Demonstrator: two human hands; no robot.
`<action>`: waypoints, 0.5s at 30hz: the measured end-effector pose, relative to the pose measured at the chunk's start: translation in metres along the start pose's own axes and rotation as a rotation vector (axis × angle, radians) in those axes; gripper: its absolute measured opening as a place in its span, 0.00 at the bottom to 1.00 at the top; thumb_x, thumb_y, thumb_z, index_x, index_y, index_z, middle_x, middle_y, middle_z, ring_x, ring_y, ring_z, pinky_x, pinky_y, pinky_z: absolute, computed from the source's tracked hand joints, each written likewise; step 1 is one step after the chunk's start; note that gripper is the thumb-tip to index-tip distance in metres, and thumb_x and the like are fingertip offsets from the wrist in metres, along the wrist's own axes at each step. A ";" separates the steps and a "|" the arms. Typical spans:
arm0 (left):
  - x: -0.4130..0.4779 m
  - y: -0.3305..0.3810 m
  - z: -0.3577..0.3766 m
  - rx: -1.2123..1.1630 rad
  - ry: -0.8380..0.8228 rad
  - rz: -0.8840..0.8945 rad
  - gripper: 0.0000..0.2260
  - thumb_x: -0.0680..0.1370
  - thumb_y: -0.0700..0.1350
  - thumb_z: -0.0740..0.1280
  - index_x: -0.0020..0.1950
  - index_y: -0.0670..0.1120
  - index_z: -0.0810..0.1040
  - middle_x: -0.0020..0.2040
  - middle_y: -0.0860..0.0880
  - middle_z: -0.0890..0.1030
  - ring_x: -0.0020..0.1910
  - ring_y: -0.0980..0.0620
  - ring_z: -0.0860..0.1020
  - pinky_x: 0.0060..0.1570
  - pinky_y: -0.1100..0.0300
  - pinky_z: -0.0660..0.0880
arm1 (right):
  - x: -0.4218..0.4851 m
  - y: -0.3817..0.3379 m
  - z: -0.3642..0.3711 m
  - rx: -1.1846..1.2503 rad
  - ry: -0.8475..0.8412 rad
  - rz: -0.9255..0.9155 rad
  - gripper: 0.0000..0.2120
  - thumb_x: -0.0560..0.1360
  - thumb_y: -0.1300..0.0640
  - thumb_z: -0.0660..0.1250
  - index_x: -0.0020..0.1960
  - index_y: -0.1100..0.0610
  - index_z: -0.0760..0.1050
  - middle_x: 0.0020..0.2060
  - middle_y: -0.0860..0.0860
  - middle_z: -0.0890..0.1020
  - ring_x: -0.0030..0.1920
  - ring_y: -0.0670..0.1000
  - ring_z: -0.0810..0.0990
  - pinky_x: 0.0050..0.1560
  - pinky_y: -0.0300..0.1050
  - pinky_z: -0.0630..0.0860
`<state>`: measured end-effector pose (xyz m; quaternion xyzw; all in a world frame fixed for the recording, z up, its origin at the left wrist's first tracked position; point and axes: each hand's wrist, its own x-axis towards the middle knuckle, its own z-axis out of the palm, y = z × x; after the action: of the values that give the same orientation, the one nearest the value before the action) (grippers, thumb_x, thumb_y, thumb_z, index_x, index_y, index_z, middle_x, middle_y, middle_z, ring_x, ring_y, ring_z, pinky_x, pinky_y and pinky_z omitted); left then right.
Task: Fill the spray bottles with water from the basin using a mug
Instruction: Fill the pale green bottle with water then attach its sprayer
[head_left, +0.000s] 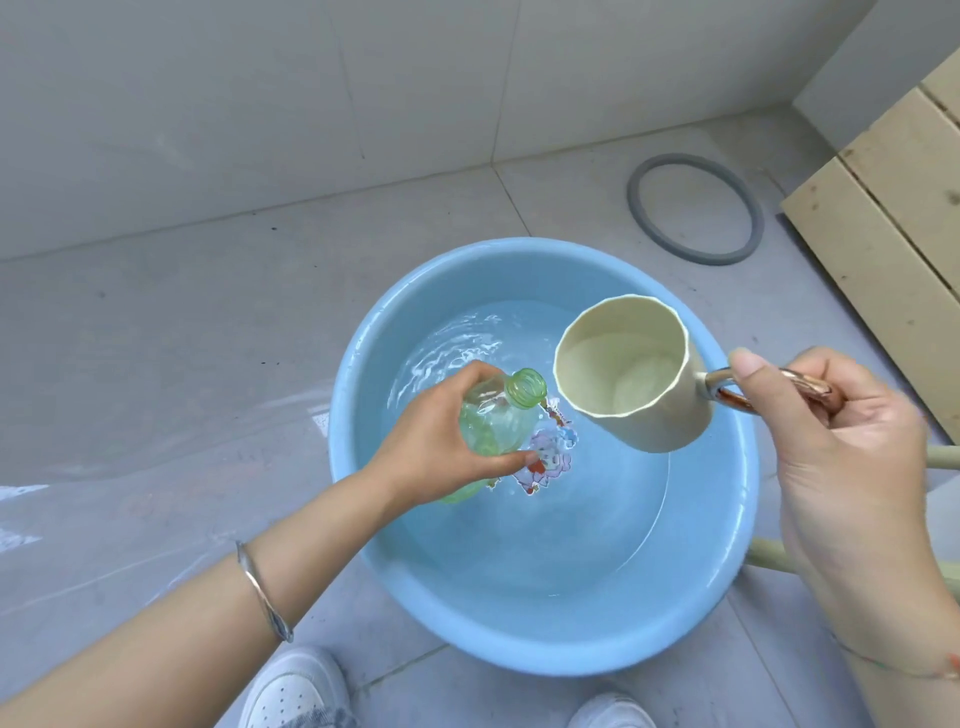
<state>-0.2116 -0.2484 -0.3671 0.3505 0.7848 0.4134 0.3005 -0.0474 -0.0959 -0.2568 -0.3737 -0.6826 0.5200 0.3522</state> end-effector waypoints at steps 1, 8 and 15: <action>0.000 0.001 0.000 0.004 -0.002 0.003 0.25 0.64 0.55 0.81 0.55 0.58 0.72 0.50 0.67 0.77 0.52 0.71 0.73 0.50 0.76 0.67 | -0.001 -0.002 0.000 -0.021 0.000 -0.020 0.20 0.71 0.55 0.73 0.26 0.52 0.66 0.21 0.42 0.64 0.27 0.42 0.61 0.30 0.32 0.61; 0.001 0.003 0.002 0.010 -0.008 0.023 0.26 0.63 0.57 0.81 0.56 0.58 0.73 0.50 0.67 0.78 0.54 0.67 0.75 0.53 0.68 0.71 | -0.007 -0.015 0.004 -0.233 -0.026 -0.180 0.19 0.69 0.47 0.70 0.29 0.54 0.65 0.25 0.49 0.67 0.27 0.43 0.64 0.29 0.32 0.60; -0.001 0.004 0.002 0.014 -0.023 0.026 0.27 0.64 0.57 0.81 0.55 0.62 0.70 0.50 0.70 0.77 0.53 0.70 0.73 0.52 0.72 0.69 | -0.011 -0.018 0.009 -0.368 -0.041 -0.320 0.18 0.70 0.57 0.70 0.30 0.59 0.63 0.32 0.54 0.67 0.29 0.40 0.65 0.31 0.28 0.61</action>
<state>-0.2086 -0.2467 -0.3648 0.3676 0.7796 0.4077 0.3015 -0.0530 -0.1131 -0.2419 -0.3083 -0.8232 0.3320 0.3421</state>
